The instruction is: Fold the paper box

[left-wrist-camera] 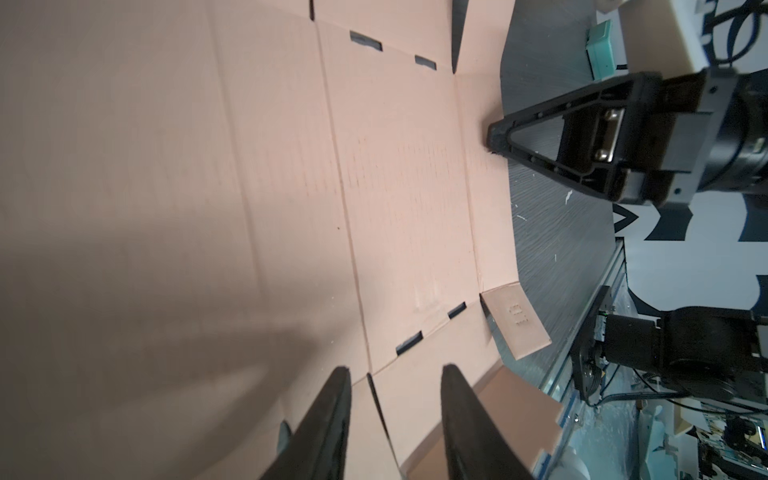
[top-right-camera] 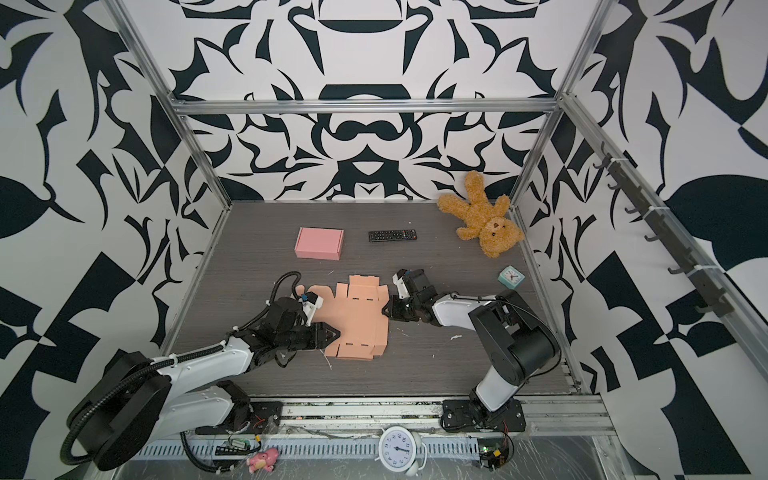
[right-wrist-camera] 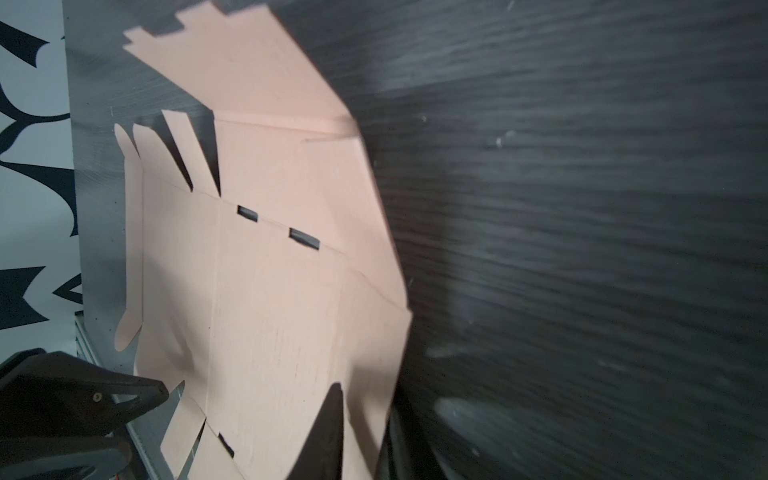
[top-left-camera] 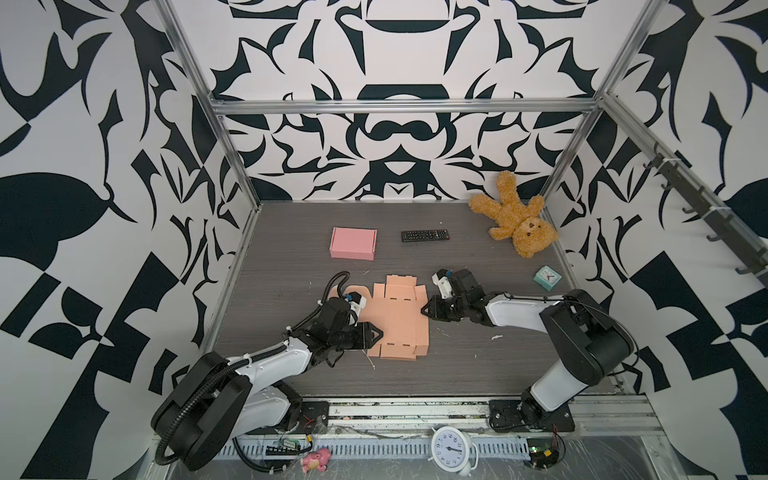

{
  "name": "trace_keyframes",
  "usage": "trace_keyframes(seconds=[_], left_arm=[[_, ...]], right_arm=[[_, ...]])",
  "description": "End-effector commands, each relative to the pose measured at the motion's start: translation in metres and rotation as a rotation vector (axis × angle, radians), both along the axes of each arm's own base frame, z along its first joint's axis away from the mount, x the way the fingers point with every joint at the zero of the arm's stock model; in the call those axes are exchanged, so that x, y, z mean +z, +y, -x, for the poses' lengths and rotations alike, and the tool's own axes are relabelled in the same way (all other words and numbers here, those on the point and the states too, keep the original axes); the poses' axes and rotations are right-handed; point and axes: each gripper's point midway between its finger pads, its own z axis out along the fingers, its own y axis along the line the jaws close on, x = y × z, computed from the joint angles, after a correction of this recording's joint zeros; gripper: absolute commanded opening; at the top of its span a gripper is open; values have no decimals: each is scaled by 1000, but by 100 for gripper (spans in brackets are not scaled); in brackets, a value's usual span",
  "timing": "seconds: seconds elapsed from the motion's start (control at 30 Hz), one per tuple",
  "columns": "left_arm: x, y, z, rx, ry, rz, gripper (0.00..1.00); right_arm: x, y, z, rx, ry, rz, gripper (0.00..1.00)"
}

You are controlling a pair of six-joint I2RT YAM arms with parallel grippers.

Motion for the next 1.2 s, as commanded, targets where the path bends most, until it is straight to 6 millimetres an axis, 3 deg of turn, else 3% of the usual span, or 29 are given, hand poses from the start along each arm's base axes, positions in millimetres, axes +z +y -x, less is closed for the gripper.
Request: trace_keyframes(seconds=[0.0, 0.3, 0.4, 0.53, 0.77, 1.07, 1.17], left_arm=[[-7, 0, 4, 9, 2, -16, 40], [-17, -7, 14, 12, 25, -12, 40], [-23, -5, 14, 28, 33, -16, 39], [-31, -6, 17, 28, 61, -11, 39], [-34, -6, 20, 22, 67, -16, 39], [-38, -13, 24, 11, 74, -21, 39], [-39, -16, 25, 8, 77, -20, 39]], right_arm=[[-5, -6, -6, 1, 6, 39, 20], [6, 2, -24, 20, -9, 5, 22], [7, 1, -19, 18, -1, 0, 32], [7, -6, -5, -8, 10, -26, 38], [-2, -7, 13, -43, 52, -94, 39], [-5, 3, 17, -29, 64, -141, 37], [-4, 5, 16, -30, 66, -154, 33]])
